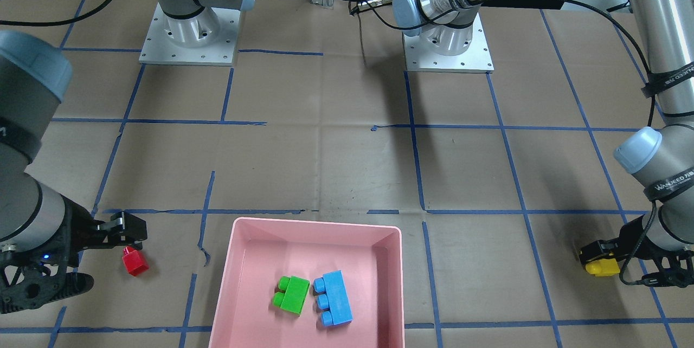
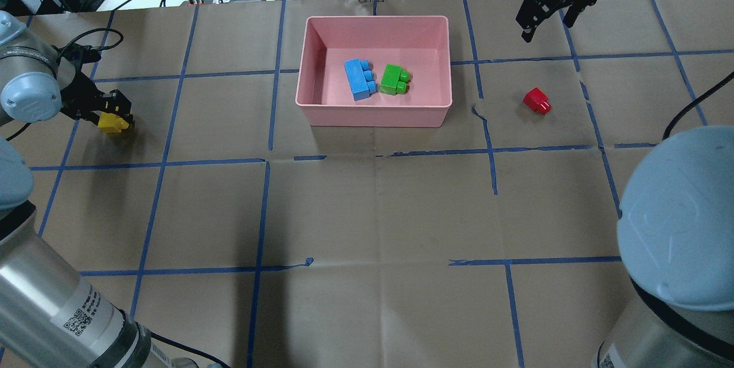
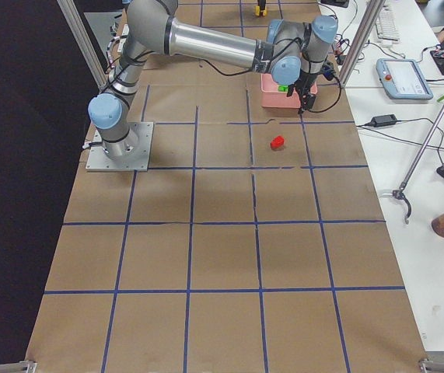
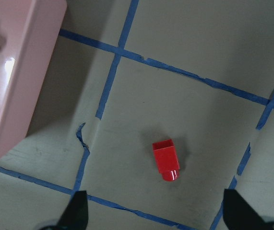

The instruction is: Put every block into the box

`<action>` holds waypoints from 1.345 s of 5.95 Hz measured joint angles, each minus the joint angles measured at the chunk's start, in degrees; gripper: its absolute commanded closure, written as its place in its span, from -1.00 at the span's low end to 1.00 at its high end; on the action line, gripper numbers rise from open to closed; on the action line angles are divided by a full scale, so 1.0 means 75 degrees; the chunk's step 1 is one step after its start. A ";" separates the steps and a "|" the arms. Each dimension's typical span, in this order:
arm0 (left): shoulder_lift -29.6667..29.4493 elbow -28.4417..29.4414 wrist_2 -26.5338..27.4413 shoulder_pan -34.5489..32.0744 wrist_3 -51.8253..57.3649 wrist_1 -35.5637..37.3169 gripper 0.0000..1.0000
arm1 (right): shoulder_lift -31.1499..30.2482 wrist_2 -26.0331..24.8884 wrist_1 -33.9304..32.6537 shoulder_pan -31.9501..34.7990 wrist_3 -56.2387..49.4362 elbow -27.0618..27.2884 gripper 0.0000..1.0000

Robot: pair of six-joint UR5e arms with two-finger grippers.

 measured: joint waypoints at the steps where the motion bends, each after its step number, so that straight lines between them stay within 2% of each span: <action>1: -0.0002 -0.0003 -0.0006 0.0000 0.0000 0.0001 0.84 | 0.0002 0.0009 -0.0789 -0.0157 -0.0677 0.0667 -0.98; 2: 0.0012 -0.0003 0.0014 0.0000 0.0000 -0.0001 0.95 | 0.0002 0.0019 -0.1719 -0.0246 -0.1117 0.1429 -0.98; 4: 0.0365 -0.0013 -0.0052 -0.0268 -0.0216 -0.0005 0.98 | 0.0047 0.0031 -0.3301 -0.0315 -0.1401 0.2785 -0.98; 5: 0.0749 -0.0054 -0.0133 -0.0658 -0.0793 -0.0050 0.98 | 0.0115 0.0012 -0.3670 -0.0335 -0.1418 0.3065 -0.96; 6: 0.1206 -0.0106 -0.0190 -0.1268 -0.1717 -0.0101 0.98 | 0.0163 -0.0022 -0.3805 -0.0345 -0.1413 0.3163 -0.75; 7: 0.1609 -0.0086 -0.0362 -0.2057 -0.2890 -0.0166 0.98 | 0.0184 -0.0054 -0.3845 -0.0358 -0.1382 0.3194 -0.74; 8: 0.1831 -0.0010 -0.0845 -0.2803 -0.4185 -0.0220 0.98 | 0.0188 -0.0069 -0.3855 -0.0405 -0.1360 0.3207 -0.61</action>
